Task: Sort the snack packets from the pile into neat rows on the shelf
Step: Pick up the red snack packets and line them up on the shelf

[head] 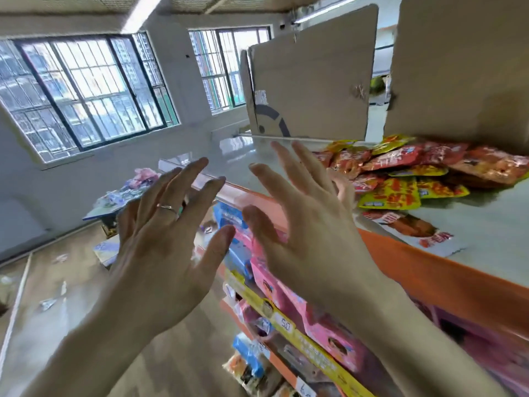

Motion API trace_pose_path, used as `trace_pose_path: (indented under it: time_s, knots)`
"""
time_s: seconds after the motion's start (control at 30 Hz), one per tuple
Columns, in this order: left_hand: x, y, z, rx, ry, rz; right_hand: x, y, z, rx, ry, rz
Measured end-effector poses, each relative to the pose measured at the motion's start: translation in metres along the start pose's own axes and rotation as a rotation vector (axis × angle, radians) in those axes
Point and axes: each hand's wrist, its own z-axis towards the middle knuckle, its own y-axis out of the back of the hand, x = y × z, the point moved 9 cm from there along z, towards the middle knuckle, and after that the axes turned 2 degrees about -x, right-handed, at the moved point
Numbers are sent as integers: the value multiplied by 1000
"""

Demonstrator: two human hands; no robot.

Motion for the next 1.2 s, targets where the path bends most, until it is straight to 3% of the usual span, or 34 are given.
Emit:
trace_pose_path:
  time_s: [0.27,0.6,0.9,1.07,1.2]
  knots:
    - [14,-47,45,6,-79,-87,-21,-10,25,-50,-84,-71]
    - [-1,-112,102,22,-297,-337,-49,-2,29,-105,-283,-419]
    - [9,-167,191,293,-446,-571,-51,-5,99,-97,-357,-770]
    - [-12,-180,241,293,-660,-532,-70,-6,133,-60,-385,-945]
    - [-37,-195,266,350,-718,-449,-112,5,157,23,-545,-885]
